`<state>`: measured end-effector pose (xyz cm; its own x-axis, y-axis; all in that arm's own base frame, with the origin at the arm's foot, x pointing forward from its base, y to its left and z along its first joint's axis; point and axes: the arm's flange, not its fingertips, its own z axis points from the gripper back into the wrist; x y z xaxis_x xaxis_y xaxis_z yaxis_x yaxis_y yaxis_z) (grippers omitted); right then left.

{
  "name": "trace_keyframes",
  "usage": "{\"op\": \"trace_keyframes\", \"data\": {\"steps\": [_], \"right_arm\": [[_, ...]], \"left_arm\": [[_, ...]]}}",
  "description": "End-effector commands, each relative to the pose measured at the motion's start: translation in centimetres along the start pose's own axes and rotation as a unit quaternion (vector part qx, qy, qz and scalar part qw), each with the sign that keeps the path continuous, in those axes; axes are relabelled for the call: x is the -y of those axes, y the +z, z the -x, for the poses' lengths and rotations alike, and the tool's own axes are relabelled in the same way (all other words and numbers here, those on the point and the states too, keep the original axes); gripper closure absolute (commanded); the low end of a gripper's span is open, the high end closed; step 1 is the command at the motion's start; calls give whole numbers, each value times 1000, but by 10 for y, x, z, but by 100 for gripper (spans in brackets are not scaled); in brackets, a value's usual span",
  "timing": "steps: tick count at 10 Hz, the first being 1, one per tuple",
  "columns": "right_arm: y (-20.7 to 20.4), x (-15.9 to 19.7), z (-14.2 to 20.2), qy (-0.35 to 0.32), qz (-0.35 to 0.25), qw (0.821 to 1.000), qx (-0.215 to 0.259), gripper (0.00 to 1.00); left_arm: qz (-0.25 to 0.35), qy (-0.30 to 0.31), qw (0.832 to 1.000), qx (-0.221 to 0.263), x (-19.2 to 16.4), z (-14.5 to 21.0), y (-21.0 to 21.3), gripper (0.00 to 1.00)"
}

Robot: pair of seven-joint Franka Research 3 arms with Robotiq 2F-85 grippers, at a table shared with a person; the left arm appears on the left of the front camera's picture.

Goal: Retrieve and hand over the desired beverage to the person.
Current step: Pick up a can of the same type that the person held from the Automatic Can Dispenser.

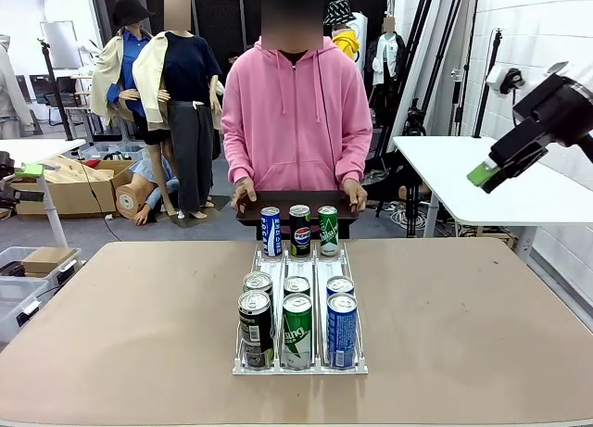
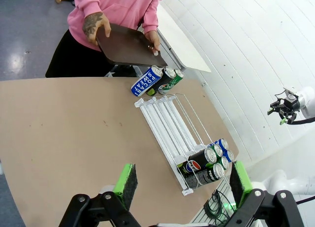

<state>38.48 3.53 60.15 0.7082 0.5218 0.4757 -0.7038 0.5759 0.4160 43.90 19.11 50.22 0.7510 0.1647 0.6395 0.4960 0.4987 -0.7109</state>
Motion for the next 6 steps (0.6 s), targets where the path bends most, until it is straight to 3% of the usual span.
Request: {"op": "trace_keyframes", "data": {"steps": [1,6], "right_arm": [[-12,-18,-11,-2,29,999,-27,0],[-84,-59,-41,-3,94,992,-82,0]], "left_arm": [[2,4,1000,3,1,-1,2,0],[2,4,1000,3,1,-1,2,0]]}}
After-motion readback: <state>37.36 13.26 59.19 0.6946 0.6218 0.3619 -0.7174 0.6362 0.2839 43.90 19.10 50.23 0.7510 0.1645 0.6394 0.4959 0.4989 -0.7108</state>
